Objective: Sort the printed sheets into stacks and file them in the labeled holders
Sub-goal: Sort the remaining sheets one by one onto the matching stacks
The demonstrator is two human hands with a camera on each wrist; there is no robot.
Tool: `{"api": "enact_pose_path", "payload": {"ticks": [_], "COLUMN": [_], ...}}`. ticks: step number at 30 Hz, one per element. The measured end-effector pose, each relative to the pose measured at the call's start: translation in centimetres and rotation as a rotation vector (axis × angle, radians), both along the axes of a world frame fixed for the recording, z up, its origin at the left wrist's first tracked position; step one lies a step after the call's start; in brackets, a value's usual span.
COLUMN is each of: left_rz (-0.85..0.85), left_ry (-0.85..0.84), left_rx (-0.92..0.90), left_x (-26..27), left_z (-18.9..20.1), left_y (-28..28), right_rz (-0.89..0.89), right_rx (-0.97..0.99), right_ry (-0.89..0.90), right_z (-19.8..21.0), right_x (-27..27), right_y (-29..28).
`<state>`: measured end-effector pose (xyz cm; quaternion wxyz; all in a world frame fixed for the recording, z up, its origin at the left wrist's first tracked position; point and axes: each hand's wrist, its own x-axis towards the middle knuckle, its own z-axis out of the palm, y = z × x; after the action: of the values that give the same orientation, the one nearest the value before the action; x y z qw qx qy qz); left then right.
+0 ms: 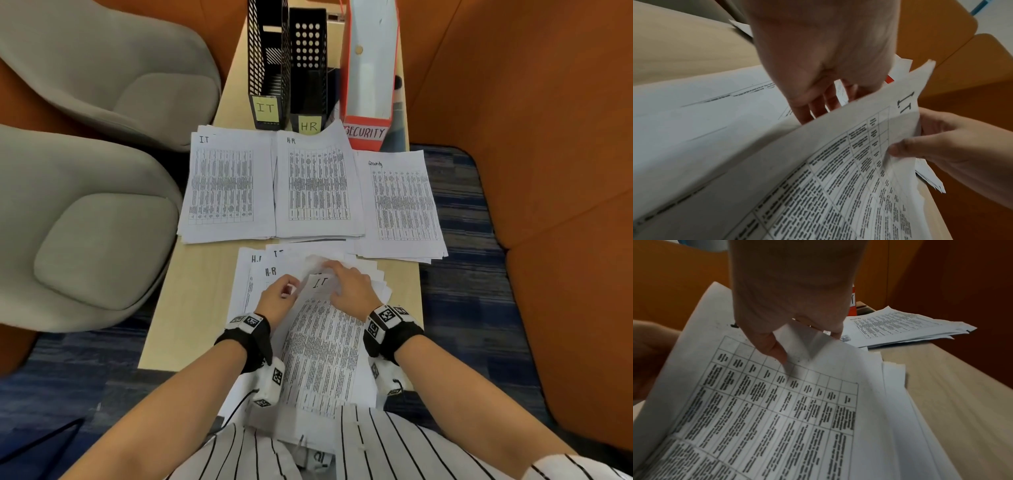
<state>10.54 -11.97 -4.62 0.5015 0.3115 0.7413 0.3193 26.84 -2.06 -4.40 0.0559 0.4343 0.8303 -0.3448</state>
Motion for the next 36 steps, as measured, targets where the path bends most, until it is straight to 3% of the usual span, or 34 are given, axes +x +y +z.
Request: {"api": "enact_pose_path", "payload": {"ticks": [4, 6, 13, 17, 20, 22, 24, 25, 28, 30, 32, 34, 36], "left_rz": [0.100, 0.129, 0.072, 0.143, 0.248, 0.114, -0.059, -0.117, -0.025, 0.072, 0.138, 0.178, 0.224], "left_ry": [-0.138, -0.093, -0.001, 0.048, -0.154, -0.281, -0.233, -0.132, 0.045, 0.010, -0.035, -0.062, -0.039], "left_rx": [-0.068, -0.065, 0.025, 0.046, 0.066, 0.038, 0.029, 0.036, 0.097, 0.172, 0.274, 0.420, 0.555], "left_x": [-0.2, -0.4, -0.2, -0.2, -0.2, 0.0, 0.5, 0.5, -0.8, -2.4, -4.0, -4.6, -4.4], "left_z": [0.2, 0.2, 0.1, -0.3, 0.7, 1.0, 1.5, 1.4, 2.4, 4.2, 6.7, 9.7, 12.1], "left_y": [0.0, -0.1, -0.2, 0.0, -0.3, -0.4, -0.2, 0.0, 0.9, 1.6, 2.5, 3.6, 4.6], "right_rz": [0.067, 0.067, -0.109, 0.046, -0.041, -0.158, -0.230, -0.243, -0.432, -0.719, -0.836, -0.688, -0.576], "right_rx": [0.142, 0.218, -0.010, 0.238, 0.201, 0.082, -0.016, -0.017, 0.119, -0.083, -0.472, -0.698, -0.646], "right_ry": [0.018, 0.097, 0.208, 0.098, 0.129, 0.140, 0.226, 0.259, 0.281, 0.369, 0.605, 0.758, 0.833], "right_z": [-0.3, -0.7, -0.3, -0.1, -0.3, 0.2, 0.8, 1.1, 1.6, 2.2, 3.6, 5.6, 8.2], "right_x": [0.3, 0.8, 1.3, 1.3, 1.4, 0.9, 0.3, 0.1, 1.3, 3.0, 4.3, 4.4, 3.0], "right_y": [-0.5, -0.8, 0.7, 0.9, 1.2, 1.8, 2.3, 2.5, 3.7, 4.8, 5.4, 5.5, 5.0]}}
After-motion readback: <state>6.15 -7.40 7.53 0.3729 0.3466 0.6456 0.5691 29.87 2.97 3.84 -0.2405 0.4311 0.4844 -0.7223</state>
